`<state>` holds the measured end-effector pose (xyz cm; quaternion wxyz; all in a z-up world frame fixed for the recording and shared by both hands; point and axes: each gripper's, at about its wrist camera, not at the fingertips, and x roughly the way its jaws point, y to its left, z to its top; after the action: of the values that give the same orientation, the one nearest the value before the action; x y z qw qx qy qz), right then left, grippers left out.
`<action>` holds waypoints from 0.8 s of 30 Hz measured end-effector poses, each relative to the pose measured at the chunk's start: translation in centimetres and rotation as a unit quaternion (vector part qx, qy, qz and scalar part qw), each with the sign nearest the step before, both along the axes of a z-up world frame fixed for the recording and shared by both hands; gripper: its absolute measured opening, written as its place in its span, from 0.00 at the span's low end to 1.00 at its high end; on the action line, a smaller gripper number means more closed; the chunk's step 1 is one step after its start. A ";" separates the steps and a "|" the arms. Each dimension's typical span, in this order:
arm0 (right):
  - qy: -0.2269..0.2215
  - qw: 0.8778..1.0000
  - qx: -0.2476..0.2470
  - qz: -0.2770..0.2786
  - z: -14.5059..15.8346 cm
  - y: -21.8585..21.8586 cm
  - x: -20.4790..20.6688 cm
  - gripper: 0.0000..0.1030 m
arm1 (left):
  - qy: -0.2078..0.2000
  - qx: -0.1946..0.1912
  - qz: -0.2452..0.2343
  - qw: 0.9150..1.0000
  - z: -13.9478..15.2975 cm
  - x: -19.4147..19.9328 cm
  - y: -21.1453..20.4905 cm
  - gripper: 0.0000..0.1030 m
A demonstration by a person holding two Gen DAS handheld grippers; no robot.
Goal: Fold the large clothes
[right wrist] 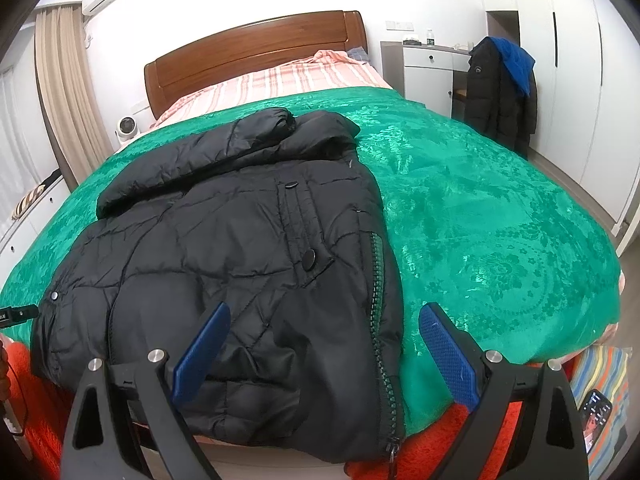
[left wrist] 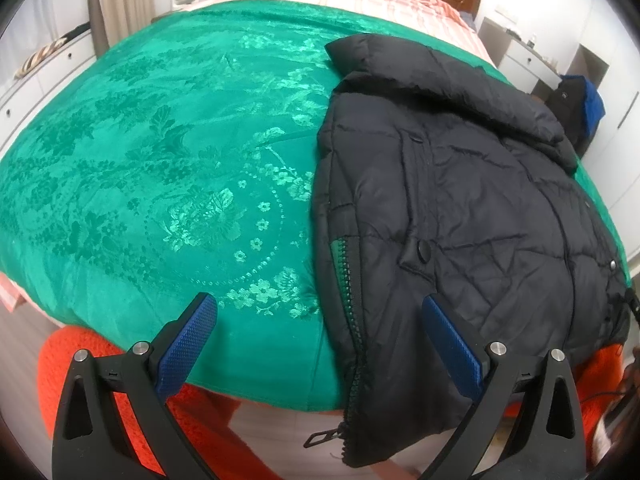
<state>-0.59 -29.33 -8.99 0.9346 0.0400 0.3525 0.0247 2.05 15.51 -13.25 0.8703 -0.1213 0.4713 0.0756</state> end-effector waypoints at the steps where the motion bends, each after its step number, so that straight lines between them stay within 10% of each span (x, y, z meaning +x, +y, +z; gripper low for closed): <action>1: 0.000 1.000 0.000 0.000 0.0 0.0 0.0 0.92 | 0.000 0.000 0.000 1.000 0.0 0.0 0.0 0.99; 24: 0.001 1.000 0.001 -0.001 -0.1 0.1 0.0 0.92 | 0.001 -0.001 -0.003 1.000 -0.2 0.0 -0.2 0.99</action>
<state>-0.59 -29.26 -9.06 0.9342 0.0416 0.3535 0.0246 2.01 15.26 -13.41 0.8698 -0.1207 0.4729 0.0731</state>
